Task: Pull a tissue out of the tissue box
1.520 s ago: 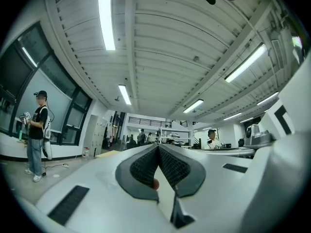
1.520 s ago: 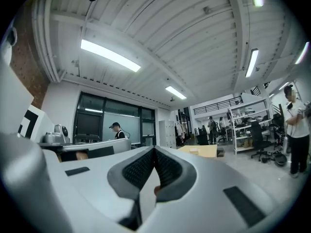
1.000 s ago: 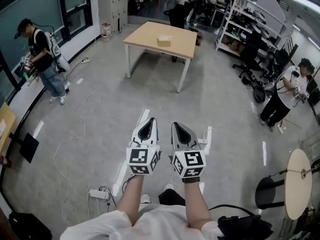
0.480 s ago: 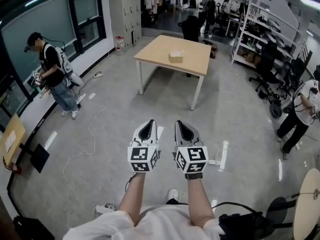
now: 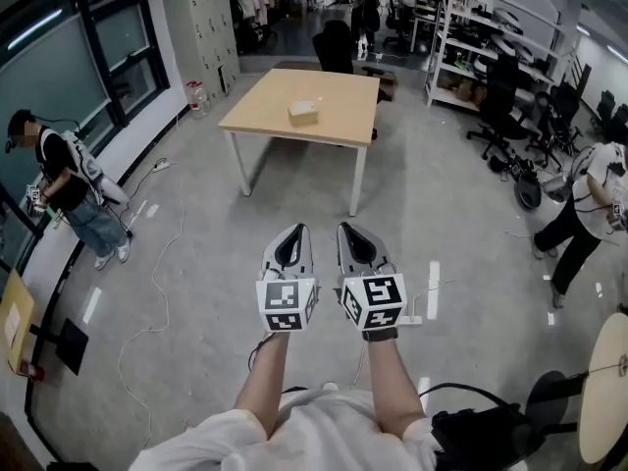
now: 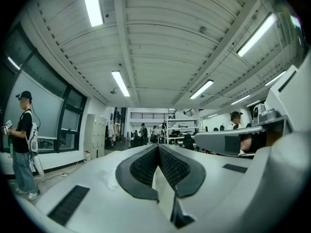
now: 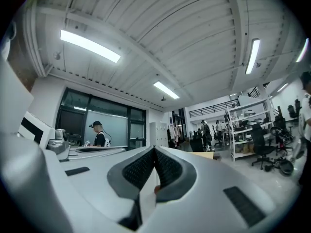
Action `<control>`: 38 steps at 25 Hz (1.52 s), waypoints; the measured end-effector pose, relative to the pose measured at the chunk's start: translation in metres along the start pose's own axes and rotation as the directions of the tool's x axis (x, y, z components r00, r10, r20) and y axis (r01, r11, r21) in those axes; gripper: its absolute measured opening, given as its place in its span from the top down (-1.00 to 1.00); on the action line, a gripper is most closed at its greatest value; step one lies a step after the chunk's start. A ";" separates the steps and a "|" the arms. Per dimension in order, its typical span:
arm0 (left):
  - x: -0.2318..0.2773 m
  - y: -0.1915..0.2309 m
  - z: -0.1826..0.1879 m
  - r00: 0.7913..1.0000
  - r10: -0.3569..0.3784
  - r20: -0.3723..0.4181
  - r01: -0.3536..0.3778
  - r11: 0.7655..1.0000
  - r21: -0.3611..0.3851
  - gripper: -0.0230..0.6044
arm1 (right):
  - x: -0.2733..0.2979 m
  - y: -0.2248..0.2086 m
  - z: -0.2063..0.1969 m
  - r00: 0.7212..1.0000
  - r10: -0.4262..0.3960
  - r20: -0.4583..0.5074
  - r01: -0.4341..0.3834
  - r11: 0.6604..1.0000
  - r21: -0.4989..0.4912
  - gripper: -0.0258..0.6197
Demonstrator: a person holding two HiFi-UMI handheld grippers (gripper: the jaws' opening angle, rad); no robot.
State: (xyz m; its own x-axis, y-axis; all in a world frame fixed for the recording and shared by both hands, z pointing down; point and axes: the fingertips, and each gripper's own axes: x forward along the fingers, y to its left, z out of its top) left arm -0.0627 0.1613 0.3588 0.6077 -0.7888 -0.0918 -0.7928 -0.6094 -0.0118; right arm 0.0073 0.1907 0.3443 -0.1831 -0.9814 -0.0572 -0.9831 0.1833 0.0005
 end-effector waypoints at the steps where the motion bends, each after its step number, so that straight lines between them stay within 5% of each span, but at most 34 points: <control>1: 0.011 -0.005 -0.004 1.000 -0.010 -0.014 0.010 1.000 -0.009 0.97 | 0.003 -0.011 -0.002 1.000 0.002 -0.007 -0.002 1.000 0.004 0.92; 5: 0.042 -0.014 -0.041 0.997 -0.016 -0.079 0.016 1.000 -0.004 0.97 | 0.015 -0.051 -0.023 0.999 0.000 -0.044 0.002 0.999 0.047 0.92; 11: 0.102 -0.013 -0.037 0.995 -0.103 -0.002 0.102 0.985 0.141 0.97 | 0.067 -0.087 -0.051 0.997 -0.026 -0.074 0.031 0.997 0.068 0.92; 15: 0.158 0.000 -0.068 0.997 -0.064 -0.031 0.066 0.996 0.064 0.97 | 0.105 -0.121 -0.066 0.994 -0.062 -0.085 0.063 0.998 0.009 0.92; 20: 0.248 0.017 -0.052 0.968 -0.243 0.057 0.245 0.969 -0.035 0.97 | 0.187 -0.156 -0.051 0.996 -0.076 -0.055 0.073 0.996 -0.059 0.92; 27: 0.361 0.084 -0.023 0.968 -0.241 0.072 0.244 0.970 -0.022 0.97 | 0.310 -0.195 -0.022 0.983 -0.181 -0.023 0.174 0.965 -0.194 0.92; 31: 0.412 0.102 -0.041 0.967 -0.251 0.048 0.255 0.961 -0.106 0.97 | 0.349 -0.197 -0.027 0.994 -0.104 -0.031 0.093 0.963 -0.254 0.92; 38: 0.494 0.100 -0.075 0.966 -0.259 0.006 0.258 0.958 -0.127 0.97 | 0.401 -0.279 -0.056 0.966 -0.245 -0.077 0.202 0.908 -0.366 0.92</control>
State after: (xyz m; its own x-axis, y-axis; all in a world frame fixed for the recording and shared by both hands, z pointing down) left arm 0.1616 -0.2951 0.3872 0.7923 -0.6031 -0.0920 -0.5965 -0.7974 0.0911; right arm 0.2081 -0.2570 0.3771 0.0636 -0.9977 0.0215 -0.9335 -0.0519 0.3547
